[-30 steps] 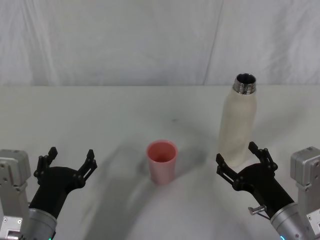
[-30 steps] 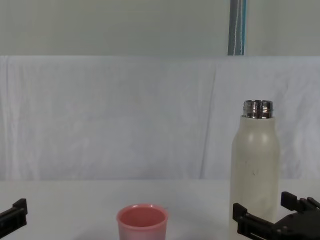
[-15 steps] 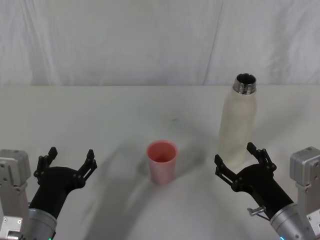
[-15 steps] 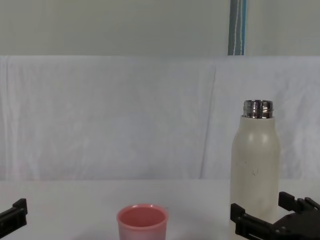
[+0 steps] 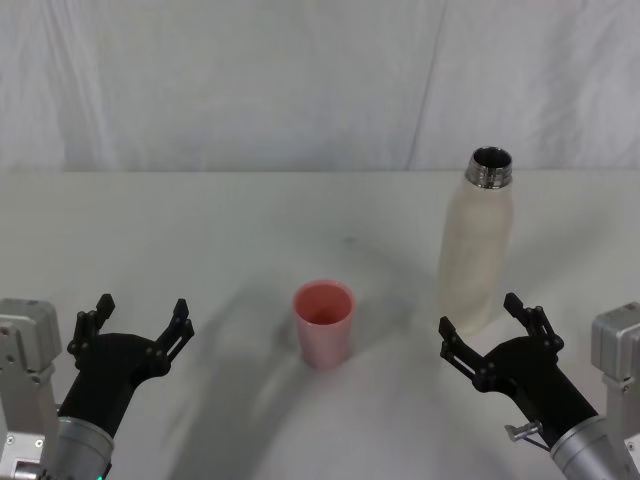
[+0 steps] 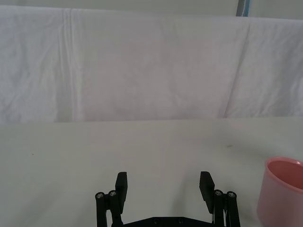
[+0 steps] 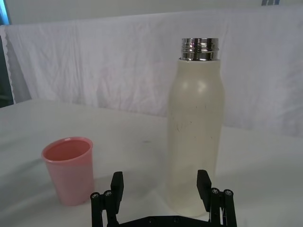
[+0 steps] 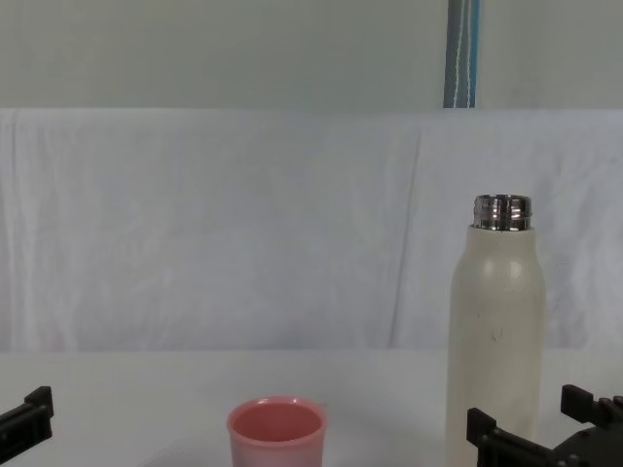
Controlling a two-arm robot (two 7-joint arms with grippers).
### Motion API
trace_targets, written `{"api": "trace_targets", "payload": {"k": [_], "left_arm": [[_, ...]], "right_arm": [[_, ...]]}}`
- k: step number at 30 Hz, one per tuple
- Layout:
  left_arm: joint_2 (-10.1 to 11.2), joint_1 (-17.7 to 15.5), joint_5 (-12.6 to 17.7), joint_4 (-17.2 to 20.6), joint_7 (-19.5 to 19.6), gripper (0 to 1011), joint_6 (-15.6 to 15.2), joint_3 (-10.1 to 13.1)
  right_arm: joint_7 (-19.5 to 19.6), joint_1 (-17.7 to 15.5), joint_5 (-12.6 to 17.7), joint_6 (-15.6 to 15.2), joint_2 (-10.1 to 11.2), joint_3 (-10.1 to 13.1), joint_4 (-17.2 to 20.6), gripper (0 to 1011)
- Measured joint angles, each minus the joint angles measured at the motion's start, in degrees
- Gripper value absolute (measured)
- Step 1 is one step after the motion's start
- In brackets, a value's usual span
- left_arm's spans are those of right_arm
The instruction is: Grasp the thermos with one hand and pour water into the cup lid.
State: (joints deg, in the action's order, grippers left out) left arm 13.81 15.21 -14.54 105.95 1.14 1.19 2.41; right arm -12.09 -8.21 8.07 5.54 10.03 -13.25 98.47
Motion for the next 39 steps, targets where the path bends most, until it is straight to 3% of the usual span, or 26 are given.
{"api": "trace_targets", "payload": {"k": [39], "left_arm": [[0.0,0.0,0.0,0.0,0.0,1001,0.0,0.0]], "right_arm": [[0.1,-0.2,0.4,0.0,0.1,0.3,0.0,1000]]}}
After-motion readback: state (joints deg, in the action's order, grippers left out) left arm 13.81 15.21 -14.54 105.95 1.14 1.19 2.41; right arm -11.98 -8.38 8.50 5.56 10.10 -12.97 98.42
